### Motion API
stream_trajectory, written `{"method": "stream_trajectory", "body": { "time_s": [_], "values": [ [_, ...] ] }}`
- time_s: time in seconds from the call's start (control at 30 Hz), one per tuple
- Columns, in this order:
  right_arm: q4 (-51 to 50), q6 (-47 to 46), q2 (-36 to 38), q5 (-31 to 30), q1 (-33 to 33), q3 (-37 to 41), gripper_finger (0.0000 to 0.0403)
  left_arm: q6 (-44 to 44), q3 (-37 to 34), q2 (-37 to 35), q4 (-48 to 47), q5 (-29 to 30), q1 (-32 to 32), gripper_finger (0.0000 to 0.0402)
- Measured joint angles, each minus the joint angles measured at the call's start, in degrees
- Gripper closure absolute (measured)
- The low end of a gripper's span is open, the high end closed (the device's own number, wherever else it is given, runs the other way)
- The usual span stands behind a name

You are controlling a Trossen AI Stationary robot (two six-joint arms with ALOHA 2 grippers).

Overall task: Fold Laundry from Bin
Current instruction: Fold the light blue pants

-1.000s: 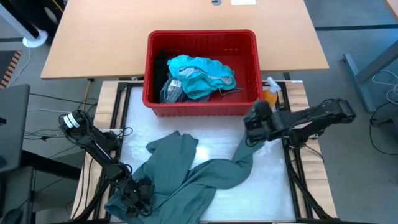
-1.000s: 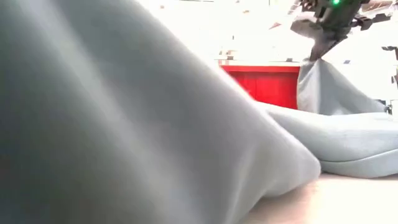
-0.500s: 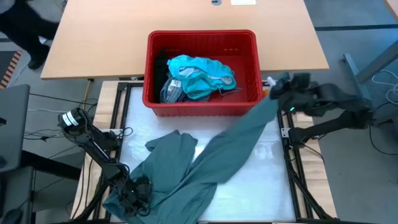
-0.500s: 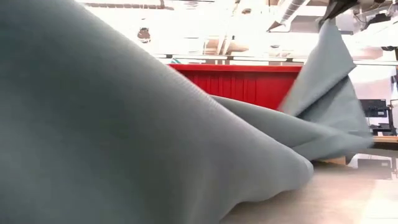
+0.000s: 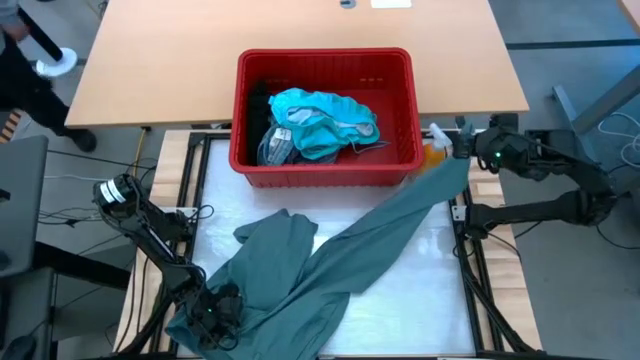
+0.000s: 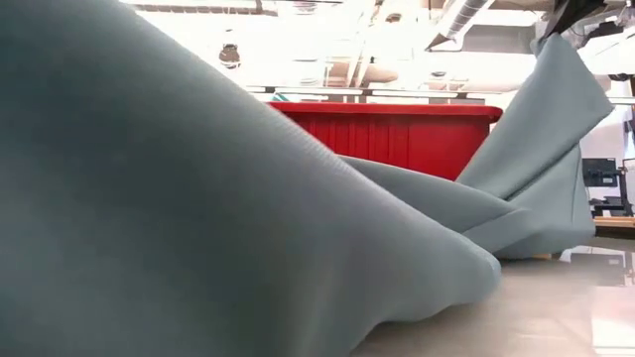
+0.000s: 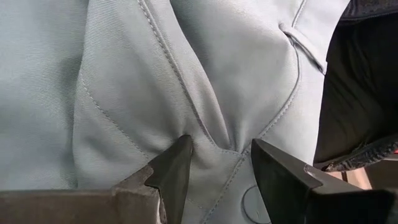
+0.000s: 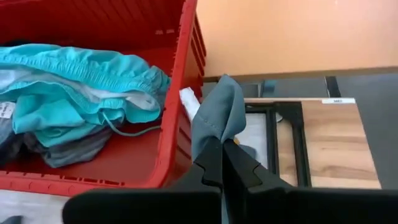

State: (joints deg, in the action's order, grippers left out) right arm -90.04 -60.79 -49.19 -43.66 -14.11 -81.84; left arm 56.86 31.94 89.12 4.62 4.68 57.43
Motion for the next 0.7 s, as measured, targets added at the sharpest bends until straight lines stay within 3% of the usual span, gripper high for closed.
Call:
{"method": "stream_trajectory", "body": {
  "time_s": [0.13,0.47,0.6,0.7],
  "values": [
    [0.07,3.29,-0.37,0.07,-1.16,0.0,0.036,-0.58,0.0,-0.02,-0.02,-0.12,0.0,0.0235],
    [1.15,3.04,0.08,-2.61,-5.01,0.0,0.0203,0.64,0.0,-0.99,-1.52,-2.87,-0.04,0.0235],
    [6.35,9.14,0.7,3.71,-2.89,-0.02,0.0178,0.73,-0.15,-3.12,-3.27,-2.44,0.02,0.0235],
    [14.93,15.78,-0.59,12.55,2.0,1.16,0.0178,-0.61,-0.26,-5.35,-3.66,-1.85,-0.09,0.0235]
  ]
}}
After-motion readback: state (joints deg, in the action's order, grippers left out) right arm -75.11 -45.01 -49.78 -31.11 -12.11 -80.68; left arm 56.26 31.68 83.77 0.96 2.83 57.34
